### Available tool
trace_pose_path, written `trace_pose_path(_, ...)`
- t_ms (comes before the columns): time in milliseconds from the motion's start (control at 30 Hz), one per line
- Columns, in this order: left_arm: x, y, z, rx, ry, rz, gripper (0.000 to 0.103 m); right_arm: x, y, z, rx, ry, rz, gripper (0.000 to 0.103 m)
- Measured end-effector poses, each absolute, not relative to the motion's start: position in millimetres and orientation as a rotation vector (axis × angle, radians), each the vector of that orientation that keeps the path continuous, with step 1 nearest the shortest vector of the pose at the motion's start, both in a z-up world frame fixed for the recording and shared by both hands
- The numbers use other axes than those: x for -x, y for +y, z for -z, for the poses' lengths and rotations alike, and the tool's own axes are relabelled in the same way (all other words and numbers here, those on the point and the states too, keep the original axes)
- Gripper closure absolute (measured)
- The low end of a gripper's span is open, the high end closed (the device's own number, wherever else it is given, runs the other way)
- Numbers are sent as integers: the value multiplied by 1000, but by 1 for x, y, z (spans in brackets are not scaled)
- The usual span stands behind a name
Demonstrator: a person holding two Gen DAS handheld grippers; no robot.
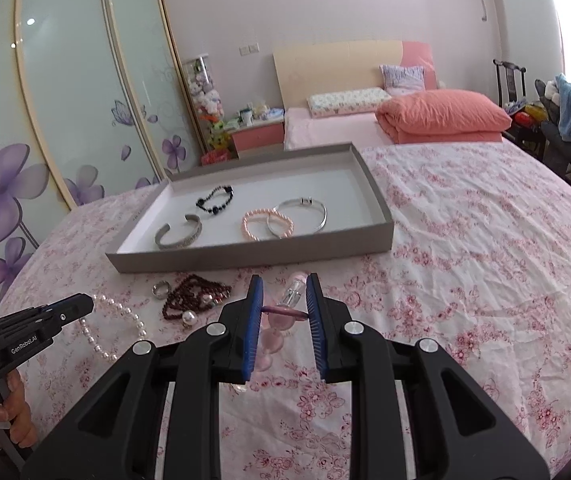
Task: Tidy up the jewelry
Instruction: 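Lift and carry both bracelets with both tools over the gray tray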
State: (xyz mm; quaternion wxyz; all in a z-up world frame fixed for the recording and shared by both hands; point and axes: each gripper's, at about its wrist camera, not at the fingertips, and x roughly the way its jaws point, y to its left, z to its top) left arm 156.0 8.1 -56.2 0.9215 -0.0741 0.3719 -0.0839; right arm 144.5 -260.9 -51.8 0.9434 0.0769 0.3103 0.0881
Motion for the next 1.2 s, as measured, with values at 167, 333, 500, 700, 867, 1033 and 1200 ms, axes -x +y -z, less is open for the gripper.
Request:
trace_pose_path(167,-149,7,45,156,714,175,93,-136,-259,42,-139,572,-182,80)
trace_pose_path(333,-142,3,35,150,671,175,93,-132,-257,39,-126,540,-177,80)
trace_pose_path(500,-136,1,30,137,635,164,93,-128,-255,36,-122,517,-175,80)
trace_pose_path(700,-130,-1,25,128,595,141,93,-121,-251,31,-91,461,-158,80)
trace_pose_path(867,-125,-4,19,104,555,127,93,-113,-247,24,-58,397,-139,80)
trace_pose_path(1033,-119,-8,12,83,517,117,93,-105,-245,16,-34,341,-134,80)
trace_pose_path(1200,-113,-12,5,62,480,106,93,-97,-240,9,-4,283,-127,80)
